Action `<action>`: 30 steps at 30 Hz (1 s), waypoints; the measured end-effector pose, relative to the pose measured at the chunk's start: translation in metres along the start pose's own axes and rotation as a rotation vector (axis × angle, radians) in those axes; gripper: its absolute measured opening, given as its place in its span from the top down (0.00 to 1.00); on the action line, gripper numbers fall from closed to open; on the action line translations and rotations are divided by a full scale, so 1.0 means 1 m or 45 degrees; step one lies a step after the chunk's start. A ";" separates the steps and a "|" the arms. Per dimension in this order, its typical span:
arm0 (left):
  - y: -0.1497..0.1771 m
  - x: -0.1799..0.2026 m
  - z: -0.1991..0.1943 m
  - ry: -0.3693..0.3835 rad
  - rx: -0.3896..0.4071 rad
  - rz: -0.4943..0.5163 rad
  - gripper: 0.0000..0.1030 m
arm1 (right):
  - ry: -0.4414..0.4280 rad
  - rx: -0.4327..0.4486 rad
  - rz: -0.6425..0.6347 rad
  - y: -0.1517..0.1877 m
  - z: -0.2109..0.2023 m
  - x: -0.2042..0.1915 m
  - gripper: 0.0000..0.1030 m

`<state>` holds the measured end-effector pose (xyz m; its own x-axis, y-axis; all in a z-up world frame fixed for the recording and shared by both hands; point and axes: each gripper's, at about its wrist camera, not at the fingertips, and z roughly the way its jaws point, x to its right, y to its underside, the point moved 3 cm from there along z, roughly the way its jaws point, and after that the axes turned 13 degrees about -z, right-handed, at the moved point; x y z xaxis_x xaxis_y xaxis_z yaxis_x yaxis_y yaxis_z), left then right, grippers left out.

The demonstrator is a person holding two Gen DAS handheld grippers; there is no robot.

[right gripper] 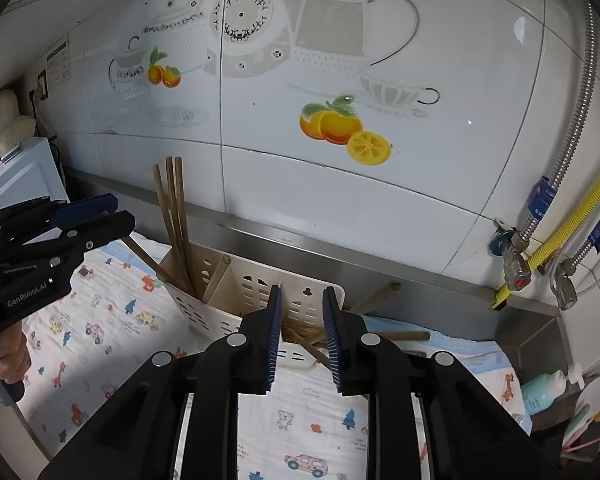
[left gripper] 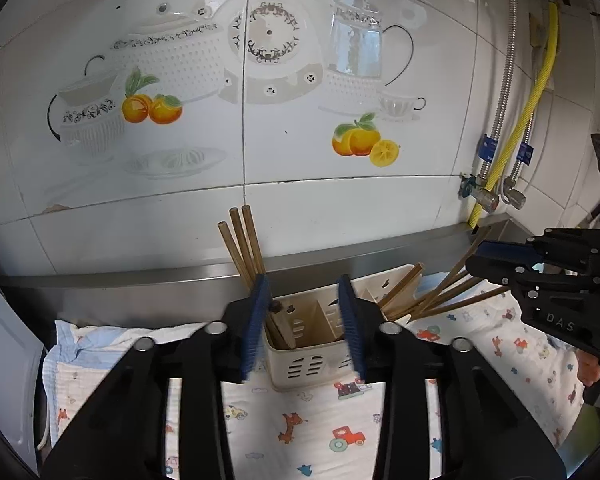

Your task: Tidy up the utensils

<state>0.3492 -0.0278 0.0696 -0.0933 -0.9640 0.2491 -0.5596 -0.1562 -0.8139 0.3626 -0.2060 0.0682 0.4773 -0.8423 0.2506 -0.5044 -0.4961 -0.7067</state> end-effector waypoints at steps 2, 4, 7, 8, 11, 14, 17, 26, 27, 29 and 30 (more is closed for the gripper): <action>0.001 0.000 -0.002 -0.005 0.005 0.007 0.60 | 0.006 0.003 0.002 0.001 -0.002 0.000 0.75; 0.003 0.000 -0.006 -0.012 0.011 0.009 0.50 | 0.007 0.009 0.008 0.002 -0.005 0.001 0.73; 0.005 -0.002 -0.013 -0.015 0.030 0.005 0.42 | 0.019 0.025 0.023 0.005 -0.013 0.001 0.64; 0.007 -0.002 -0.016 -0.018 0.033 0.006 0.39 | 0.020 0.030 0.025 0.007 -0.015 0.001 0.63; 0.011 -0.004 -0.023 -0.029 0.046 0.007 0.30 | 0.028 0.046 0.033 0.010 -0.024 -0.001 0.54; 0.014 -0.006 -0.031 -0.032 0.057 0.006 0.23 | 0.043 0.059 0.032 0.014 -0.032 -0.005 0.49; 0.018 -0.010 -0.040 -0.031 0.072 -0.001 0.18 | 0.046 0.070 0.044 0.019 -0.039 -0.007 0.46; 0.027 -0.010 -0.061 -0.053 0.098 0.030 0.08 | 0.069 0.096 0.051 0.030 -0.056 -0.018 0.28; 0.029 -0.010 -0.063 -0.057 0.102 0.035 0.08 | 0.074 0.098 0.050 0.032 -0.058 -0.020 0.27; 0.031 -0.010 -0.067 -0.066 0.111 0.039 0.08 | 0.079 0.101 0.055 0.037 -0.060 -0.022 0.24; 0.033 -0.011 -0.069 -0.068 0.112 0.038 0.07 | 0.079 0.101 0.059 0.039 -0.061 -0.023 0.22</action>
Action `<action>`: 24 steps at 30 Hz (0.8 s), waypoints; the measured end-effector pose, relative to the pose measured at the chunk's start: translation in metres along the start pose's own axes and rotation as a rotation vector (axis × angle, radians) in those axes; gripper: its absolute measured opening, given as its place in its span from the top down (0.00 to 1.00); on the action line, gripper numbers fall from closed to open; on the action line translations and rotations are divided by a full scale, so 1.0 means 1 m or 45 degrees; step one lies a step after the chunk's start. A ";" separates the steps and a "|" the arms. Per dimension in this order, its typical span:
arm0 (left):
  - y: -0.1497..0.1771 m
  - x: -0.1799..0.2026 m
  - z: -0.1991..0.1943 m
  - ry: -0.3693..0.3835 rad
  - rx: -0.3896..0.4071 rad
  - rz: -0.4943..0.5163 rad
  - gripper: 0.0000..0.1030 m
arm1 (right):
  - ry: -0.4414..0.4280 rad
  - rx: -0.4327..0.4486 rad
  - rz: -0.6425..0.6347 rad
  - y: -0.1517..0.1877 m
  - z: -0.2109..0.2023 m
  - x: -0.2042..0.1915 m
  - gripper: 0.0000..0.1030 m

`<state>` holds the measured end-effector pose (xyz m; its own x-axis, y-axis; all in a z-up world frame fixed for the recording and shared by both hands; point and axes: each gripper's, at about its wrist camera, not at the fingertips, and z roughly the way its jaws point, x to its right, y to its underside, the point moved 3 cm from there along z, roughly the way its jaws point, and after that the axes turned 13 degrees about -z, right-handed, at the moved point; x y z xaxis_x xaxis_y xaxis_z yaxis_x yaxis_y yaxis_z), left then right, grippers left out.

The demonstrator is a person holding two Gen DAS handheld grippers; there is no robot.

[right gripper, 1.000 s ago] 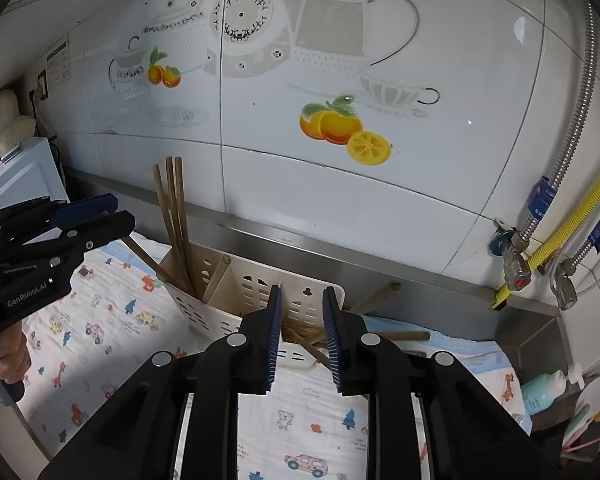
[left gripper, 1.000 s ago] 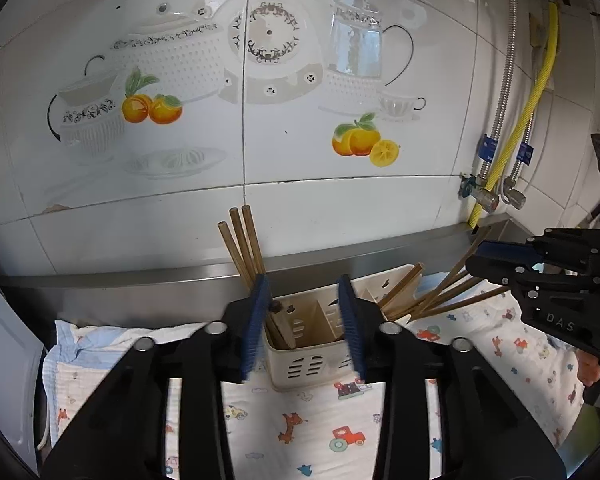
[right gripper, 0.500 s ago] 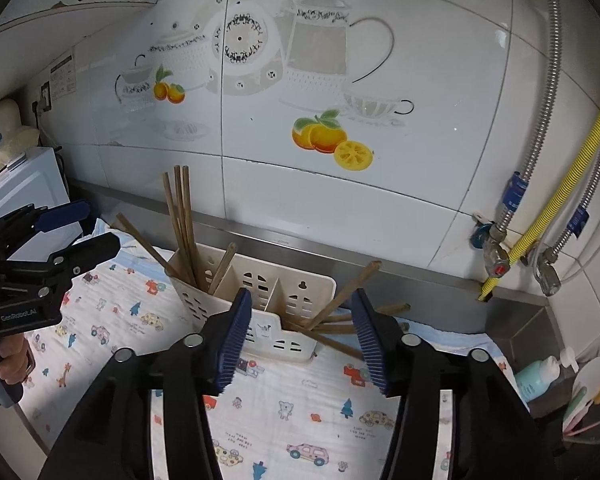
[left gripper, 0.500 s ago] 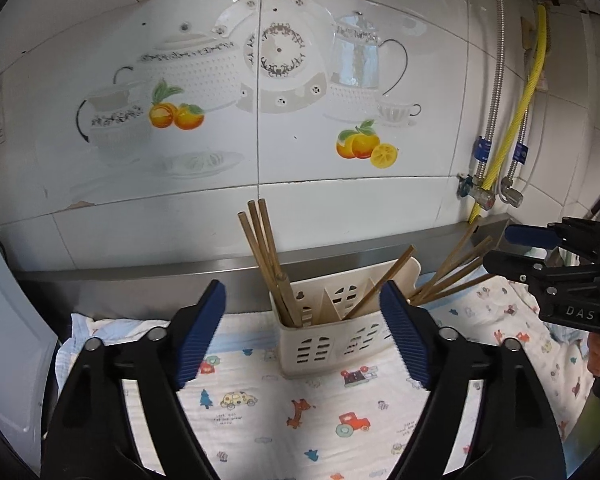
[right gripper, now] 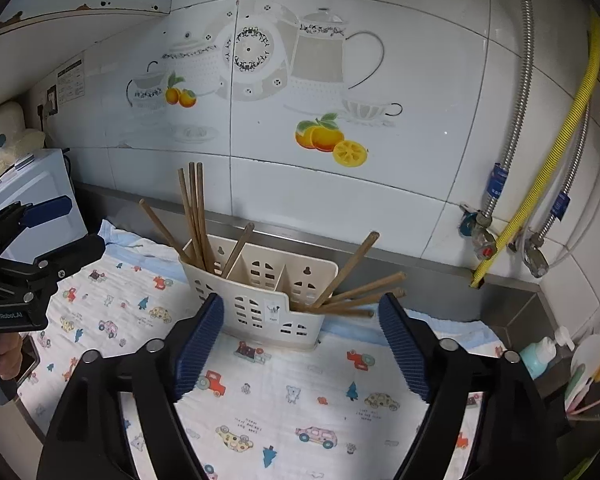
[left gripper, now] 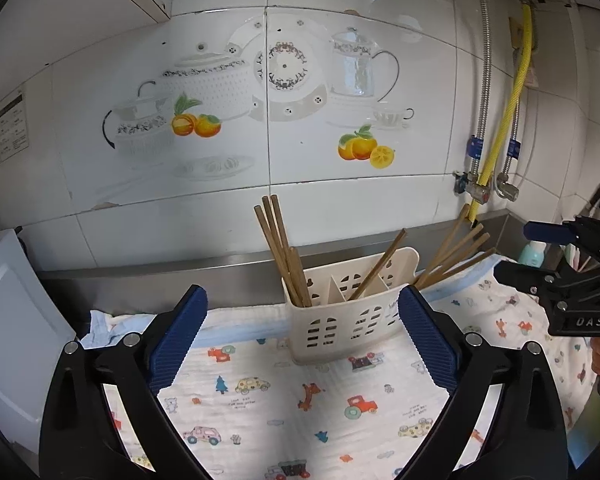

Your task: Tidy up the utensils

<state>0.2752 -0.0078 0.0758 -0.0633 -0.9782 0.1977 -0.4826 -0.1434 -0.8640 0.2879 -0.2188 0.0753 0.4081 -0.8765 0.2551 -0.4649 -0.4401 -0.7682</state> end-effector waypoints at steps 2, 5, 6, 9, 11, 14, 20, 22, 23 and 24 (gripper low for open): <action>0.003 -0.002 -0.003 0.006 -0.008 -0.011 0.07 | 0.005 -0.001 0.008 0.005 -0.002 -0.001 0.21; 0.008 -0.005 -0.008 0.003 -0.007 -0.018 0.07 | -0.010 0.002 0.039 0.014 -0.007 -0.003 0.20; 0.010 -0.006 -0.009 0.003 -0.008 -0.022 0.07 | -0.014 0.003 0.049 0.016 -0.008 -0.004 0.19; 0.016 -0.010 -0.015 0.012 -0.020 -0.037 0.07 | -0.021 0.011 0.071 0.024 -0.013 -0.008 0.17; 0.019 -0.011 -0.018 0.006 -0.017 -0.036 0.07 | -0.023 0.012 0.068 0.029 -0.015 -0.012 0.16; 0.022 -0.013 -0.022 0.007 -0.019 -0.043 0.07 | -0.008 0.018 0.063 0.035 -0.020 -0.018 0.15; 0.033 -0.017 -0.032 -0.006 -0.010 -0.038 0.07 | 0.017 0.019 0.057 0.047 -0.025 -0.030 0.13; 0.038 -0.018 -0.035 -0.016 -0.005 -0.037 0.06 | 0.016 0.019 0.062 0.051 -0.027 -0.033 0.12; 0.040 -0.019 -0.036 -0.015 -0.003 -0.038 0.06 | 0.021 0.019 0.062 0.053 -0.028 -0.035 0.12; 0.042 -0.021 -0.037 -0.010 -0.005 -0.042 0.06 | 0.028 0.021 0.060 0.054 -0.029 -0.036 0.12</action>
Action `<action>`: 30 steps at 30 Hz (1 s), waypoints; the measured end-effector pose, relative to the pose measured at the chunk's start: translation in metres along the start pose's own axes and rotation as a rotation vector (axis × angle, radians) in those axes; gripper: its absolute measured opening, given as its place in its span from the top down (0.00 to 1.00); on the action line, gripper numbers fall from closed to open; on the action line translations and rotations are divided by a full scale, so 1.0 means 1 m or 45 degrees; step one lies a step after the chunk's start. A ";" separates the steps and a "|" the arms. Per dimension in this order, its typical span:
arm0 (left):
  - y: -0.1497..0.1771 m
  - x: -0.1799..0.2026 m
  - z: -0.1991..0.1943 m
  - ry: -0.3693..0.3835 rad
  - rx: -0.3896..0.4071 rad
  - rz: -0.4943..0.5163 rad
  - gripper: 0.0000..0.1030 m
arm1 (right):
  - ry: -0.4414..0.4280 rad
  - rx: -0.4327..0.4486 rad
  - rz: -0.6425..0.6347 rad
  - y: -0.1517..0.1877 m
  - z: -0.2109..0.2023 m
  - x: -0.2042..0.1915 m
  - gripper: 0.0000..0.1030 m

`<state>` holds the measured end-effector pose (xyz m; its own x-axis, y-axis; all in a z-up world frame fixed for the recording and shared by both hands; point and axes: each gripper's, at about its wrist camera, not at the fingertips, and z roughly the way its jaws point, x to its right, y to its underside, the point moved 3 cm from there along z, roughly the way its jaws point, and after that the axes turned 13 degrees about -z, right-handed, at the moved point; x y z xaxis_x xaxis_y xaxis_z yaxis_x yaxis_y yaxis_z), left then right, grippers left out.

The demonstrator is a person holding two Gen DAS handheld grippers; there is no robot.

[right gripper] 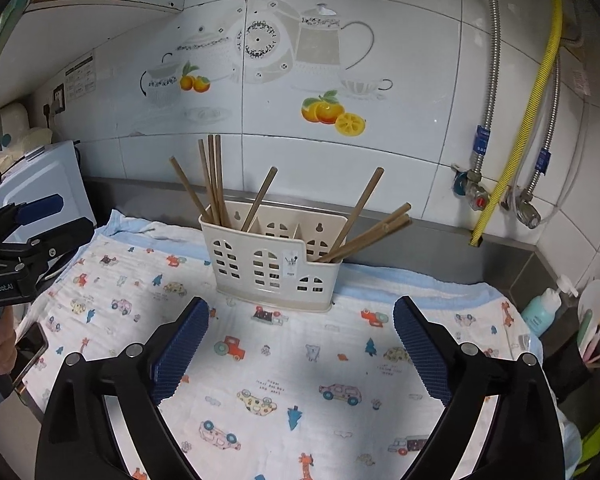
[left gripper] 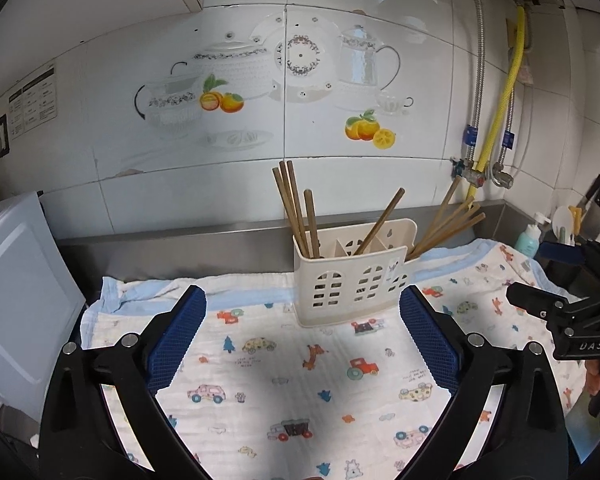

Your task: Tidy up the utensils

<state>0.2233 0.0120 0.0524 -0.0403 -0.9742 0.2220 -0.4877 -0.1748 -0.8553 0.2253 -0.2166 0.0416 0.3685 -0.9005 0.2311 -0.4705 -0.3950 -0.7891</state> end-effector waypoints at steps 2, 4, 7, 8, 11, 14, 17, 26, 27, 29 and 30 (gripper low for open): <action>0.005 -0.002 -0.002 0.001 -0.005 -0.007 0.06 | 0.013 0.001 -0.009 0.003 -0.003 -0.004 0.12; 0.009 -0.005 -0.003 -0.011 -0.004 -0.012 0.06 | 0.020 0.005 -0.003 0.007 -0.006 -0.007 0.11; 0.017 -0.010 -0.005 -0.004 -0.021 -0.038 0.06 | 0.022 0.006 0.010 0.014 -0.009 -0.012 0.10; 0.020 -0.012 -0.006 -0.004 -0.025 -0.045 0.06 | 0.027 0.005 0.011 0.016 -0.009 -0.013 0.10; 0.029 -0.017 -0.009 -0.016 -0.032 -0.053 0.06 | 0.014 0.004 0.031 0.024 -0.012 -0.017 0.10; 0.035 -0.022 -0.014 -0.024 -0.031 -0.058 0.06 | 0.016 0.014 0.045 0.029 -0.018 -0.020 0.10; 0.040 -0.024 -0.021 -0.028 -0.027 -0.050 0.06 | 0.053 0.027 0.037 0.033 -0.026 -0.025 0.10; 0.058 -0.023 -0.037 -0.022 -0.037 -0.040 0.06 | 0.038 0.056 0.077 0.049 -0.044 -0.035 0.10; 0.060 -0.022 -0.038 -0.017 -0.042 -0.040 0.06 | 0.042 0.058 0.081 0.051 -0.045 -0.036 0.09; 0.064 -0.022 -0.040 -0.015 -0.047 -0.040 0.06 | 0.050 0.058 0.090 0.055 -0.048 -0.037 0.09; 0.066 -0.023 -0.042 -0.014 -0.048 -0.041 0.06 | 0.046 0.058 0.097 0.057 -0.050 -0.038 0.09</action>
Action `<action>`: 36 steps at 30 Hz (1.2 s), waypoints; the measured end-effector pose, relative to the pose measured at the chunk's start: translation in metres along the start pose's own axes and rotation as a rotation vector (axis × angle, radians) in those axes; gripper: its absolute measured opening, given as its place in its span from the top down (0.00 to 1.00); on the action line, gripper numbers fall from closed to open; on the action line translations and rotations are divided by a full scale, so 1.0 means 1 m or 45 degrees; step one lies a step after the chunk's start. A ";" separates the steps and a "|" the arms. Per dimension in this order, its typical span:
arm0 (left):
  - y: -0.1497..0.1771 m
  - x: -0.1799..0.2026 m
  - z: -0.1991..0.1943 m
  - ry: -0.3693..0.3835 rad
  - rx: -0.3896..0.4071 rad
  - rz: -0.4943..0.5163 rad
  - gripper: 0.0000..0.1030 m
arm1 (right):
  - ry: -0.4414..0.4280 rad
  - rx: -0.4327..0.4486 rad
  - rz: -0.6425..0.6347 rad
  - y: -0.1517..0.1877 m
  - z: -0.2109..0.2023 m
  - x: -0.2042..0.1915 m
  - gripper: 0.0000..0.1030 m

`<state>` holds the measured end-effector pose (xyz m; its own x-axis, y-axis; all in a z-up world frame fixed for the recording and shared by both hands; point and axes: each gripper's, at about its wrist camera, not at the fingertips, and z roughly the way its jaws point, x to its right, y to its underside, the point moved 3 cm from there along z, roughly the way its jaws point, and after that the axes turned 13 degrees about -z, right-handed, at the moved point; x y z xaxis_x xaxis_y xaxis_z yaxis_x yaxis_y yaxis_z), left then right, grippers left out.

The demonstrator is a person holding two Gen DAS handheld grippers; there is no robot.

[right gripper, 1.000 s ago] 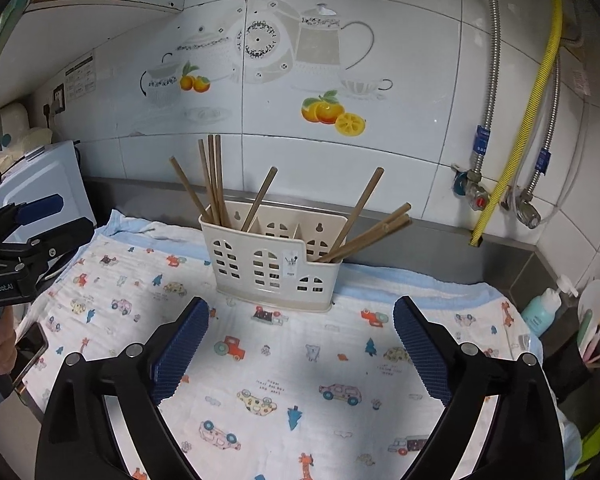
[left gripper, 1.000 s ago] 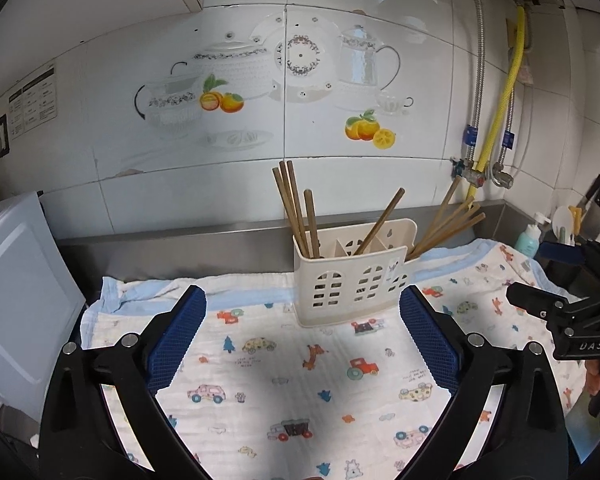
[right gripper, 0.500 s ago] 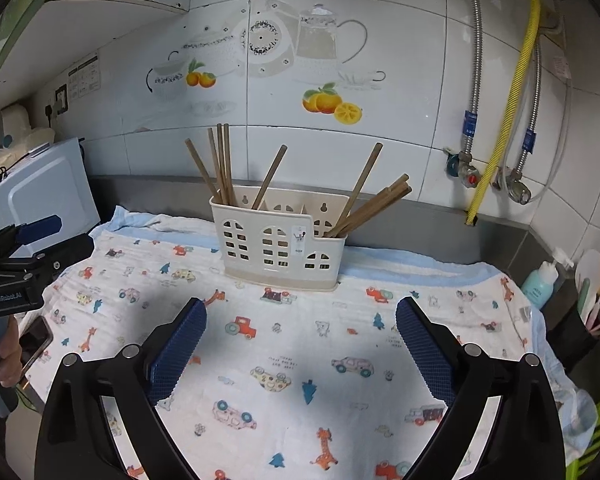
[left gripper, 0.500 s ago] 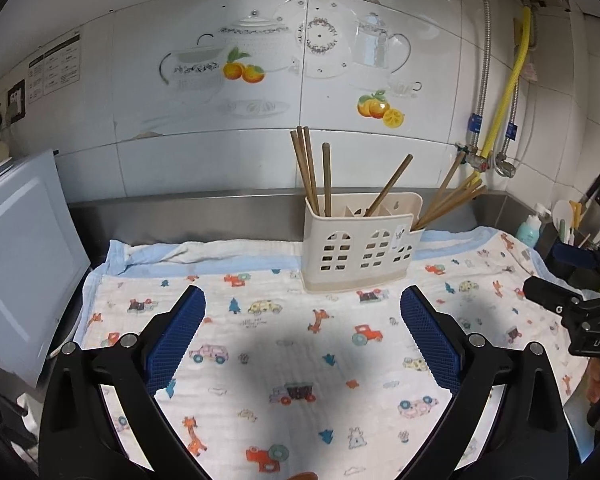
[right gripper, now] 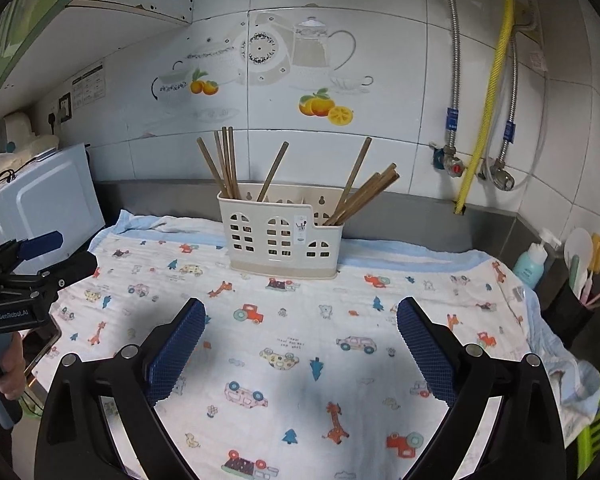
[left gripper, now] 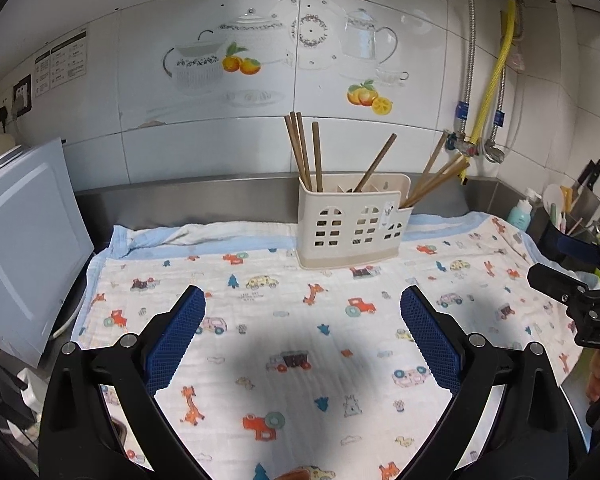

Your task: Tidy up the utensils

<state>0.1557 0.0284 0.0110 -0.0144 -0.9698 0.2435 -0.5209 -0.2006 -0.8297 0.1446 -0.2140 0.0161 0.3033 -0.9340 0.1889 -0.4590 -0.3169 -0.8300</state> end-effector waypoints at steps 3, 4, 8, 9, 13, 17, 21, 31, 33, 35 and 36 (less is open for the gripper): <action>0.004 -0.001 -0.003 0.001 -0.003 -0.002 0.06 | -0.010 -0.003 0.014 0.006 -0.003 -0.001 0.09; 0.006 -0.001 -0.004 0.002 -0.005 0.000 0.06 | -0.006 -0.005 0.019 0.009 -0.004 -0.001 0.09; 0.012 -0.002 -0.010 -0.003 -0.008 0.006 0.06 | -0.011 -0.004 0.045 0.016 -0.009 -0.001 0.09; 0.014 -0.003 -0.011 -0.002 -0.006 0.002 0.06 | -0.012 -0.002 0.050 0.017 -0.009 -0.001 0.09; 0.019 -0.006 -0.015 0.000 -0.011 -0.019 0.06 | -0.024 0.000 0.051 0.021 -0.012 -0.004 0.09; 0.026 -0.008 -0.017 0.000 -0.022 -0.027 0.06 | 0.008 -0.003 0.016 0.024 -0.015 -0.008 0.09; 0.029 -0.008 -0.018 -0.011 -0.022 -0.026 0.06 | 0.021 -0.003 0.003 0.028 -0.017 -0.011 0.09; 0.029 -0.006 -0.020 -0.025 -0.013 -0.004 0.06 | 0.014 -0.005 0.008 0.034 -0.018 -0.013 0.09; 0.030 -0.005 -0.021 -0.023 -0.015 -0.005 0.06 | 0.015 -0.001 0.008 0.034 -0.019 -0.013 0.09; 0.031 -0.005 -0.022 -0.021 -0.016 -0.003 0.06 | 0.013 0.001 0.009 0.034 -0.020 -0.013 0.09; 0.032 -0.006 -0.022 -0.023 -0.016 -0.002 0.06 | 0.012 0.000 0.007 0.035 -0.020 -0.013 0.09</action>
<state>0.1206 0.0306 -0.0056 0.0021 -0.9718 0.2356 -0.5316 -0.2006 -0.8229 0.1077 -0.2165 -0.0044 0.2929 -0.9372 0.1895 -0.4604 -0.3119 -0.8311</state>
